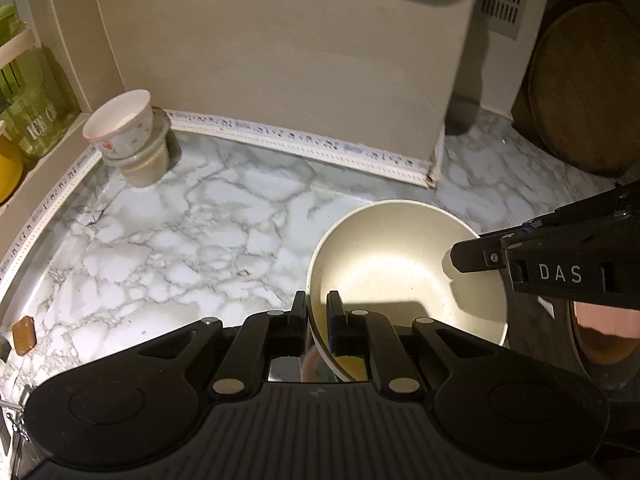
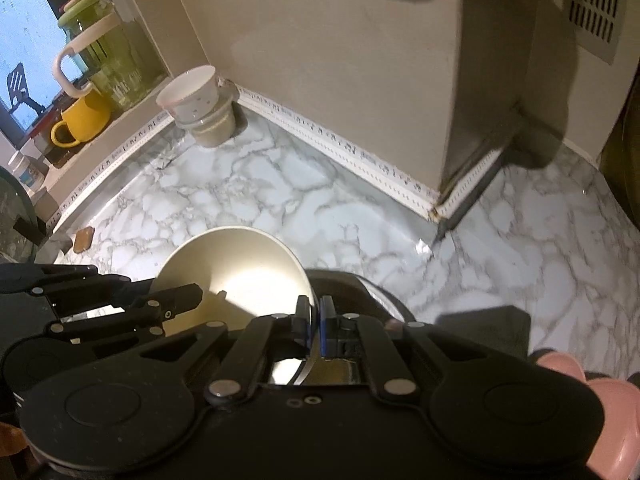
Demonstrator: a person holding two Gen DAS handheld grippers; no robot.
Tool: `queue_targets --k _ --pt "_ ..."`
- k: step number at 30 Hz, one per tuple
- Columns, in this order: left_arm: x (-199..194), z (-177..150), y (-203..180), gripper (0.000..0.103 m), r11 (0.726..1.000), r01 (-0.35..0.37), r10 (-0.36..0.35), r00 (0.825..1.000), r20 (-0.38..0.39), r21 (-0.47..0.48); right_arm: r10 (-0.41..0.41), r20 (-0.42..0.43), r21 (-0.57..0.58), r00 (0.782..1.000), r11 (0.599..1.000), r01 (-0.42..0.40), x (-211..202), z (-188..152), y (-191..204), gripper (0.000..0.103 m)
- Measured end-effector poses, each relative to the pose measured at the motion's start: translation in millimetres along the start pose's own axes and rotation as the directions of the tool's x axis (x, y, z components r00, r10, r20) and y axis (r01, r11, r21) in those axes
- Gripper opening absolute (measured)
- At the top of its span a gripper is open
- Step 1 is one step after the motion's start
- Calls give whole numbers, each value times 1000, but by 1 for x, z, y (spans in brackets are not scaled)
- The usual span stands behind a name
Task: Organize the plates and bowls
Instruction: 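Lift the cream bowl and carry it over the pink pot, then lower the cream bowl into the pink pot and open both grippers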
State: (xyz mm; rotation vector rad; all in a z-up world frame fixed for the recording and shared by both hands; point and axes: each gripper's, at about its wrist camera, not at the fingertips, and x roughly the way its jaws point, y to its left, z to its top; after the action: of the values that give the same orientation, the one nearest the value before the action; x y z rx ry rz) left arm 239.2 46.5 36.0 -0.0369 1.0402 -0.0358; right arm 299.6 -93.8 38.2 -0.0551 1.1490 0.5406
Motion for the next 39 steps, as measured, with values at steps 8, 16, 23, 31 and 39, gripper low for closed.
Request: queue_targets --k 8,16,23,31,39 --pt "6 -17 -12 9 999 10 -9 999 -36 36 -15 -25 2 1000 1000 15 3 -18 -4 5" --pt "15 -24 -17 9 998 9 -6 999 -52 58 -31 -43 -6 999 1000 31 10 -26 -5 5" --pt "18 -26 -20 9 996 2 2 999 -49 86 -44 -30 -8 999 999 44 11 -27 -5 5" --pt "23 -27 -19 9 996 4 1 998 -58 84 -51 -41 -17 998 999 50 20 -28 -5 5" --pt "31 -28 -14 9 998 7 -2 997 -74 68 -51 -38 -11 998 999 51 25 -29 -5 11"
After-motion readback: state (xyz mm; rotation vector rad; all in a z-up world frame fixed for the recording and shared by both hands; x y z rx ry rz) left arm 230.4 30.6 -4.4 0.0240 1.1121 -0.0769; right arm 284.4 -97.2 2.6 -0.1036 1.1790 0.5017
